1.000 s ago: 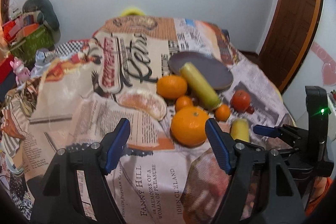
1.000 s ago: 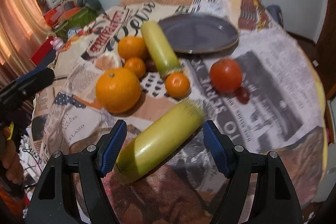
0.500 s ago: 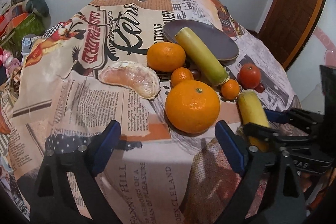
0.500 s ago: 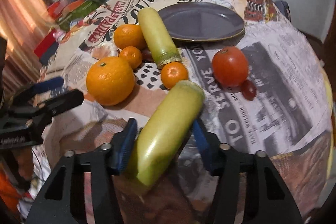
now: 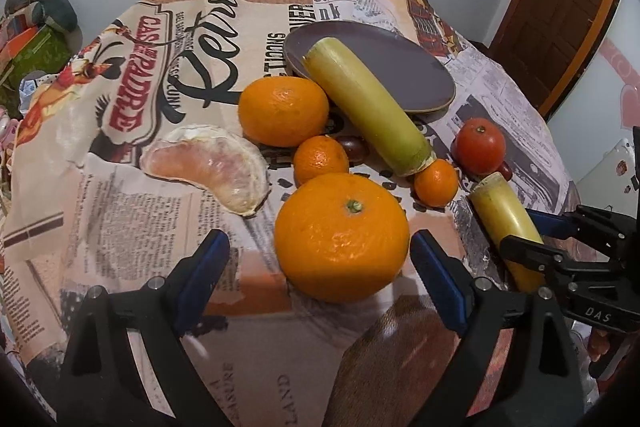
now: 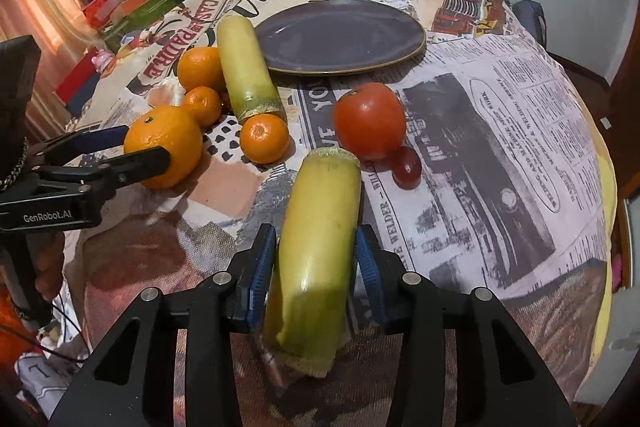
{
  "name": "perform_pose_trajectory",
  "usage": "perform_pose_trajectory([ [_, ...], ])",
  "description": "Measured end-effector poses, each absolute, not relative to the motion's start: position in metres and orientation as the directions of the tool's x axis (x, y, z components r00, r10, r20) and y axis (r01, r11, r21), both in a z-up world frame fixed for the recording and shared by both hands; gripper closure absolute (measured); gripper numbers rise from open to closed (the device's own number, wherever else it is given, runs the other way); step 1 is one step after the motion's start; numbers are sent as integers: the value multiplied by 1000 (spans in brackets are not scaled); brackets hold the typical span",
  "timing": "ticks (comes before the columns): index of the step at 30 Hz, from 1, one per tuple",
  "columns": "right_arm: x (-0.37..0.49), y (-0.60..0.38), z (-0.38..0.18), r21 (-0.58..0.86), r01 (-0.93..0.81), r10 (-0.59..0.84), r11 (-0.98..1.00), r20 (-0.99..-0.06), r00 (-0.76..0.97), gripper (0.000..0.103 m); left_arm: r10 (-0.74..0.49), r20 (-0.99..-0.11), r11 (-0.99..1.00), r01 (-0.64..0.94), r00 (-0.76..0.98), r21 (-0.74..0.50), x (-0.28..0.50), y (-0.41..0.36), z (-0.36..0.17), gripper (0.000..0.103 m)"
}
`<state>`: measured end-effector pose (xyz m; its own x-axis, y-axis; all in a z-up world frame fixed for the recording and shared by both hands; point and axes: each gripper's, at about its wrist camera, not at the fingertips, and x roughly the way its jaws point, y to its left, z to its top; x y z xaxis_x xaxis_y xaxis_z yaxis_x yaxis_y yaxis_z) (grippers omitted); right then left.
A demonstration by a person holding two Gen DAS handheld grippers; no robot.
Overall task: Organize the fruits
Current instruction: 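Grasp the large yellow-green zucchini with the right tool while the left tool grasps a large orange, then lift the zucchini with the right tool while the left tool lifts the orange toward the grey plate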
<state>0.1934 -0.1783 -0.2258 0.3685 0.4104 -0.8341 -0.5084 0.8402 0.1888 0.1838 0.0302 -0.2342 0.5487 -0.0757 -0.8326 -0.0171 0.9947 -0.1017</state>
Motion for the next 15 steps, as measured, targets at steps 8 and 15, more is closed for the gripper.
perform_pose_trajectory([
  [8, 200, -180, -233, 224, -489, 434, 843, -820, 374, 65, -97, -828, 993, 2, 552, -115, 191, 26, -237, 24],
  [15, 197, -182, -225, 236, -479, 446, 846, -805, 392, 66, -106, -828, 993, 21, 551, -114, 187, 21, -233, 33],
])
